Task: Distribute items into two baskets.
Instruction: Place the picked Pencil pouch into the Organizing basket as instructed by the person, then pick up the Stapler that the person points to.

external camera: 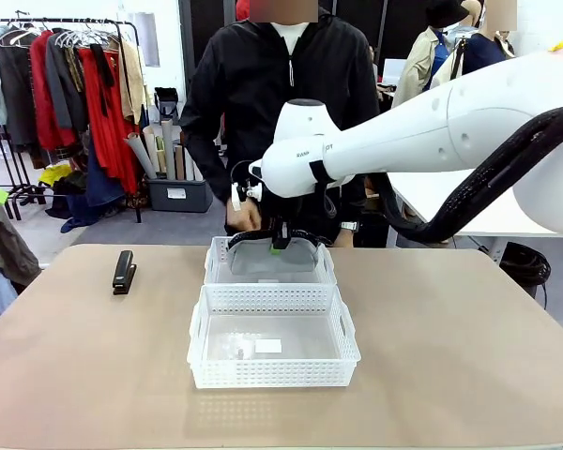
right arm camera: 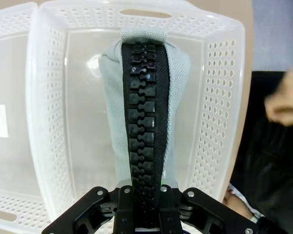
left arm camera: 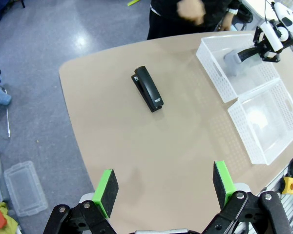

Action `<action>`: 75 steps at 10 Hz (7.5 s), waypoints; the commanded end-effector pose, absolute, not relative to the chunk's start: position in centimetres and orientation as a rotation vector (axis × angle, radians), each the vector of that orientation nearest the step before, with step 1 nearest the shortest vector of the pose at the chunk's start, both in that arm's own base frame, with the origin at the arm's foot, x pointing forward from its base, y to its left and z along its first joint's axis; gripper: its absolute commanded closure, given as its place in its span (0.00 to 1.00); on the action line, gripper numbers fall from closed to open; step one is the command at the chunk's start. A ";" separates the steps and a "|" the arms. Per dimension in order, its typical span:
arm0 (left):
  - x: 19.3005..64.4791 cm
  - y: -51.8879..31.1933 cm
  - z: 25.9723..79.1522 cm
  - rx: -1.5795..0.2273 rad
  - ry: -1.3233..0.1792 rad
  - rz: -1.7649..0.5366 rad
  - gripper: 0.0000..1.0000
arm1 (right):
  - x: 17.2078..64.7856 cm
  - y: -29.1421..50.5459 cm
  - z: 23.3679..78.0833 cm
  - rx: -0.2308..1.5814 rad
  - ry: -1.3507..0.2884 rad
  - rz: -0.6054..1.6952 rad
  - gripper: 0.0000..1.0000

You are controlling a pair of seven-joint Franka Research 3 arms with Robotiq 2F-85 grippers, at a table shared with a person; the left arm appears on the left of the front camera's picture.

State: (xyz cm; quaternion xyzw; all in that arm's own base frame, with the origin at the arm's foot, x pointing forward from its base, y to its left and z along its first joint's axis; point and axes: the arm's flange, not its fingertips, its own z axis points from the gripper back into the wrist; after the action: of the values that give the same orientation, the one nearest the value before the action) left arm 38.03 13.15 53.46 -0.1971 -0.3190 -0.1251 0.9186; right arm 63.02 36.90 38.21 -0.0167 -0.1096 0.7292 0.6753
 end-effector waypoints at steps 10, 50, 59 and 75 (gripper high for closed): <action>38.0 13.1 53.4 -0.417 -0.662 -0.257 0.00 | 62.5 36.8 35.0 -0.020 -0.280 1.598 0.65; 38.0 13.1 53.4 -0.417 -0.662 -0.257 0.00 | 51.7 7.5 54.5 0.338 -0.328 0.684 0.00; 38.0 13.1 53.4 -0.417 -0.662 -0.257 0.00 | 44.4 -7.0 50.1 0.581 -0.460 0.414 0.00; 38.0 13.1 53.4 -0.417 -0.662 -0.257 0.00 | 44.0 -7.0 51.5 0.574 -0.457 0.417 0.00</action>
State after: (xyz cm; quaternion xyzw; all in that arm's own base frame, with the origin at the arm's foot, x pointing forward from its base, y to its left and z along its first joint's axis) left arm 38.02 13.16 53.47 -0.1967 -0.3189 -0.1249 0.9187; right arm 44.05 -7.00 51.43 0.2771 -0.2208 0.2029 0.9129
